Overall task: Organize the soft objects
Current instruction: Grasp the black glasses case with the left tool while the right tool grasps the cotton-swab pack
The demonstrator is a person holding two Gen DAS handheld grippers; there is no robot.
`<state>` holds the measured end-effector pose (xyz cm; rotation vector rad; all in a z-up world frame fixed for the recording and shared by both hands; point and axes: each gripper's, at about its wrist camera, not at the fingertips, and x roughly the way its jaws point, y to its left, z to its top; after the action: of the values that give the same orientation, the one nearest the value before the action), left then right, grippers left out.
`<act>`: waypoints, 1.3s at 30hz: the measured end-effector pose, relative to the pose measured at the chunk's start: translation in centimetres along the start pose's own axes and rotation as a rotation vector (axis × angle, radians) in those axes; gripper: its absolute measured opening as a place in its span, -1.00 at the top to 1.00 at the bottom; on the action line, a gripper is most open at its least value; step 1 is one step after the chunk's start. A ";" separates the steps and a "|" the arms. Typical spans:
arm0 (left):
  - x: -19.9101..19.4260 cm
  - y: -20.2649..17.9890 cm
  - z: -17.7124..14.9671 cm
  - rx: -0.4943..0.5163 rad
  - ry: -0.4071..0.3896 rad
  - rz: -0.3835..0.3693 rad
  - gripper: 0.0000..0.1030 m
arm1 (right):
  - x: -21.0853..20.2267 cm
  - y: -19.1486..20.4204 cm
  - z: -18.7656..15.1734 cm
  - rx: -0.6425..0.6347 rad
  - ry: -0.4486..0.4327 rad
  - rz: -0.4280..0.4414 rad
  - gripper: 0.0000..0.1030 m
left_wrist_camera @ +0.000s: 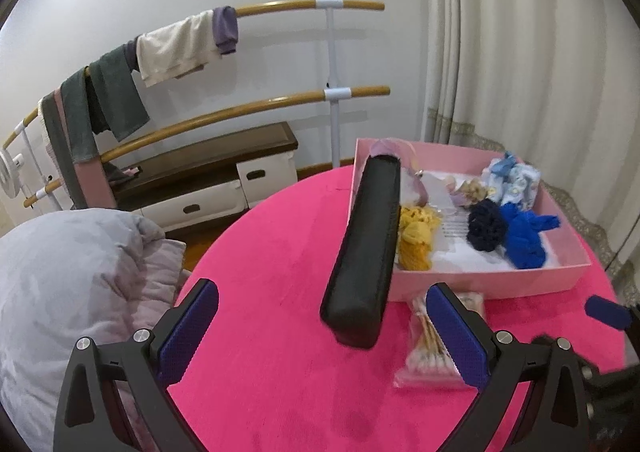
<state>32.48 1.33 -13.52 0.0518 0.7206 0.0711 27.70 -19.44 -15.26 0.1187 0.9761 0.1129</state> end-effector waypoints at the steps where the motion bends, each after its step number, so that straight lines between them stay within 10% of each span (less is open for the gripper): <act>1: 0.9 -0.1 0.2 0.002 0.008 -0.003 -1.00 | 0.4 0.1 0.1 -0.001 0.006 0.001 -1.00; 4: 3.5 -0.2 0.9 0.003 0.026 -0.018 -0.87 | 1.6 0.2 0.1 -0.002 0.024 0.009 -1.00; 10: 7.3 0.8 1.8 -0.028 0.093 -0.122 0.42 | 3.8 0.9 0.2 -0.002 0.059 0.037 -1.00; 19: 6.7 2.2 1.2 -0.022 0.055 -0.081 0.55 | 6.9 3.4 0.7 -0.030 0.082 0.078 -0.98; 29: 3.2 2.0 -1.6 -0.031 0.044 -0.053 0.55 | 7.7 5.5 -0.1 -0.106 0.075 0.063 0.22; 39: -1.3 1.1 -2.7 -0.028 0.026 -0.071 0.55 | 4.1 4.0 -1.0 -0.090 0.030 0.069 0.27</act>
<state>29.67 2.36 -14.68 -0.0019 0.7469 0.0142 28.99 -14.82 -18.52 0.0683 0.9952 0.2223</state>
